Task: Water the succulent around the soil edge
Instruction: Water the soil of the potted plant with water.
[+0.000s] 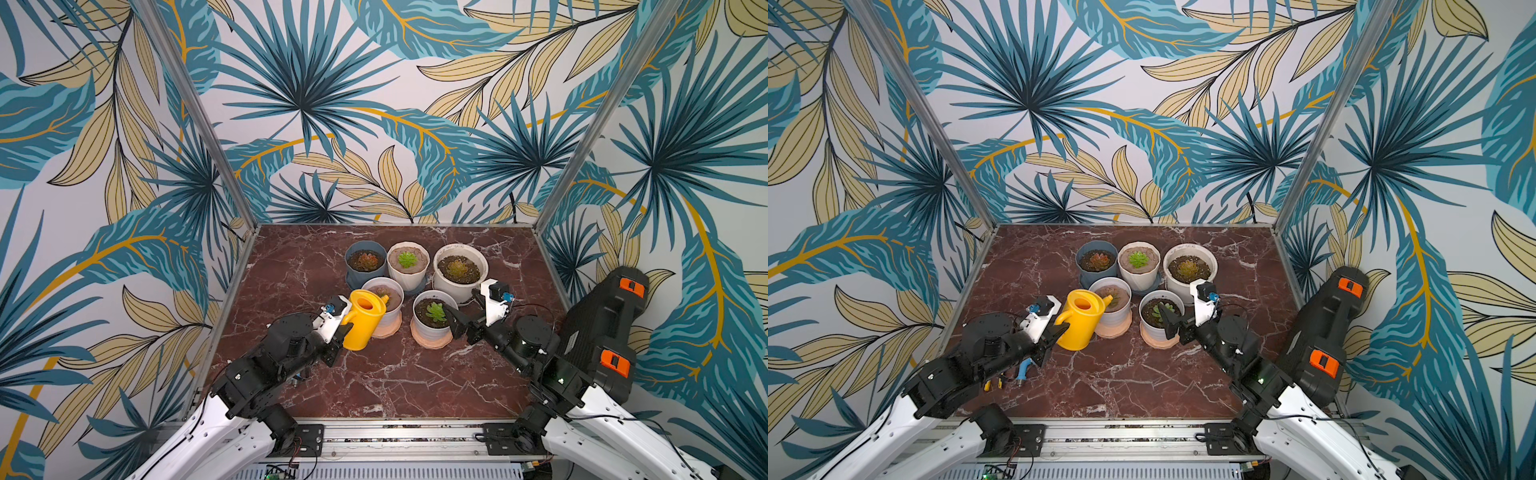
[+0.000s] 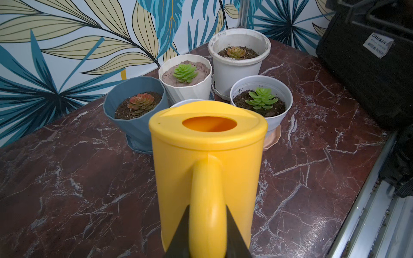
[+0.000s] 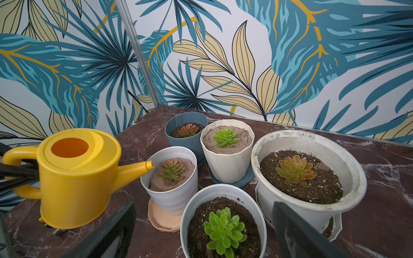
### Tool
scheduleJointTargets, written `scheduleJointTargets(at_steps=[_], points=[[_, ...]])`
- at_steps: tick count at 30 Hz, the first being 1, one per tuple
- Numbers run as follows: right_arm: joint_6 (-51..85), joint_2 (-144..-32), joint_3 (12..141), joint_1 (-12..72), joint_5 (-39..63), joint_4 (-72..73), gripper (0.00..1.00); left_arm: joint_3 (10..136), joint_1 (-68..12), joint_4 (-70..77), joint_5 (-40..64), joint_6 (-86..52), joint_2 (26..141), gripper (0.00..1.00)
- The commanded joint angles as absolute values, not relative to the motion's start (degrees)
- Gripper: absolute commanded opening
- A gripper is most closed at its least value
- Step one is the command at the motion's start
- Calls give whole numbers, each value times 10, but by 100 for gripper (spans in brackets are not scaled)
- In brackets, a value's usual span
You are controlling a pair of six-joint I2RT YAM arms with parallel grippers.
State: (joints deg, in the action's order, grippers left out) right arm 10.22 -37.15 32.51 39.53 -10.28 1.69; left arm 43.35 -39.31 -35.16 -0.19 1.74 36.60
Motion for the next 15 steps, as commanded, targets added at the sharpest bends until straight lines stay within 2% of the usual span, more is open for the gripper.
scheduleJointTargets(at_steps=[1, 15], points=[[90, -369, 315, 398, -108, 31, 99, 470, -391, -339, 8, 29, 377, 0], [86, -370, 316, 397, -105, 27, 100, 522, -392, -359, 22, 47, 455, 0]])
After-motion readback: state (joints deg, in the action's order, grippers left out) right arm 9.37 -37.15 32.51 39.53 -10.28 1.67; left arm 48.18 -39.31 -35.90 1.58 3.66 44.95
